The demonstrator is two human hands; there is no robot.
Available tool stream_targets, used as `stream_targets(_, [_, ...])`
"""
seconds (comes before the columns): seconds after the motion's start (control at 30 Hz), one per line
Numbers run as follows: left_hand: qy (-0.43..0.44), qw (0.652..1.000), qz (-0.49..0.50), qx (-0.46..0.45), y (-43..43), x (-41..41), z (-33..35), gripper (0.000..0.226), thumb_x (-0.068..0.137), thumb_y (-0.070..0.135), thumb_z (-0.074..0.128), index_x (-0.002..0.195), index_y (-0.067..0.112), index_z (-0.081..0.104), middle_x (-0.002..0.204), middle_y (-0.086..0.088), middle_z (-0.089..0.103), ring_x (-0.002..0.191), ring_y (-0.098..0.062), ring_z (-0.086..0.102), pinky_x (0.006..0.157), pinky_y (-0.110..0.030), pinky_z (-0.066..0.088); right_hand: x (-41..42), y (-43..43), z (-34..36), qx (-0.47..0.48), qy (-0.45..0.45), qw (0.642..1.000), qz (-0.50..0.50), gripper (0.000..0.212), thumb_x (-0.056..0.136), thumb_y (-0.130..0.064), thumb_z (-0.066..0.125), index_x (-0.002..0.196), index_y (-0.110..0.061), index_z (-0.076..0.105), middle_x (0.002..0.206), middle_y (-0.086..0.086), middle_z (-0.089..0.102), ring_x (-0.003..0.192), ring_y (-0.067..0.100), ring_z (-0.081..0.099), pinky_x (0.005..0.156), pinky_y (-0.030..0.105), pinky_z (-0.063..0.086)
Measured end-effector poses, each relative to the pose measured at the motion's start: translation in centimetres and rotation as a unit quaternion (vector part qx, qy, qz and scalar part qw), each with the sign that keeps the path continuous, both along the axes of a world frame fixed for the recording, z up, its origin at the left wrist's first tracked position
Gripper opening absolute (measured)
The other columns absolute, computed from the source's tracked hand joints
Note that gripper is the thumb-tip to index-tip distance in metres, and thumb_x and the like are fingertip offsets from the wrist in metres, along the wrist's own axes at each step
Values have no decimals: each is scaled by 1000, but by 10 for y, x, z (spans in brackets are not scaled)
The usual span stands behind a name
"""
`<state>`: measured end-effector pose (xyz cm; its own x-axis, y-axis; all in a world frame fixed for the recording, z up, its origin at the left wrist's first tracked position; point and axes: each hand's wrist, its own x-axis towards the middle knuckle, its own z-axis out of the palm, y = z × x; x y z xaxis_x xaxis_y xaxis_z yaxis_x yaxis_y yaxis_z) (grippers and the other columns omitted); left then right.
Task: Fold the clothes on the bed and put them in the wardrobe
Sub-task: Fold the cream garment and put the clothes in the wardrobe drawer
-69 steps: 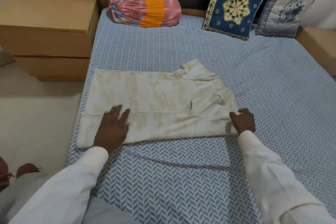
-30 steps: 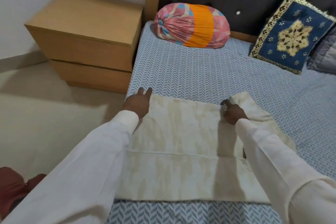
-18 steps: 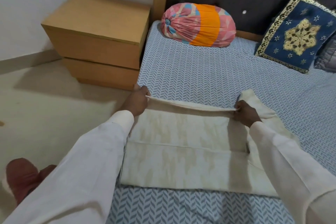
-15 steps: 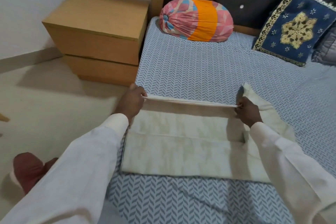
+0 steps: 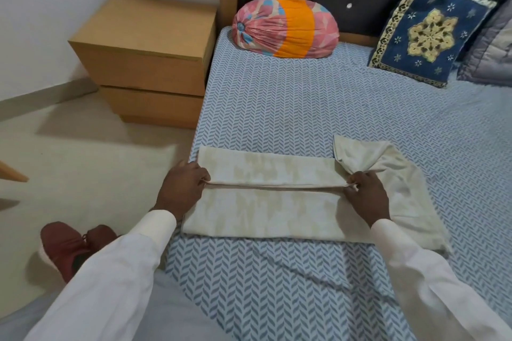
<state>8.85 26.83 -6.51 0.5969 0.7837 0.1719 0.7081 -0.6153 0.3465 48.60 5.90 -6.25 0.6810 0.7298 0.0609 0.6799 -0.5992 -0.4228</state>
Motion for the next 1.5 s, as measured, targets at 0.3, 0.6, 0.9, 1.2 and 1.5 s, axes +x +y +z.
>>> stream_targets(0.3, [69,997,-9,30,-23,32,2,53,70,31,46,115,15,69,126,-13,62,120,-34,53,98,-49,40,-18,12,2,79,-122,989,0,26,65,-36,67,84,-18,65,96,7,53,93,32,54,75,34,46])
stream_targets(0.6, [216,964,-72,-134,-63,126,-29,101,69,87,-12,153,30,-16,159,-6,-27,144,-29,-30,112,-59,-20,5,90,-17,-205,-148,968,8,51,84,-31,57,131,-22,40,122,12,50,112,35,46,89,44,43])
stream_targets(0.9, [252,952,-76,-157,-61,129,-27,87,86,80,11,151,32,-22,154,-2,-37,141,-28,-36,110,-59,-23,40,31,31,270,132,886,-352,42,84,-20,57,124,-21,47,108,14,65,101,34,63,85,36,46])
stream_targets(1.2, [288,940,-77,-166,-60,130,-26,88,86,80,10,150,31,-23,151,-1,-40,141,-29,-35,109,-59,-22,2,-66,-6,390,179,716,-551,53,78,-22,65,125,-5,48,131,20,46,112,34,53,87,34,44])
stream_targets(1.5, [306,930,-79,-189,-60,133,-22,88,86,79,11,149,31,-26,151,-2,-42,140,-29,-38,111,-59,-23,103,-40,27,129,212,877,-412,54,87,-45,64,121,-3,63,130,24,55,119,39,53,98,39,43])
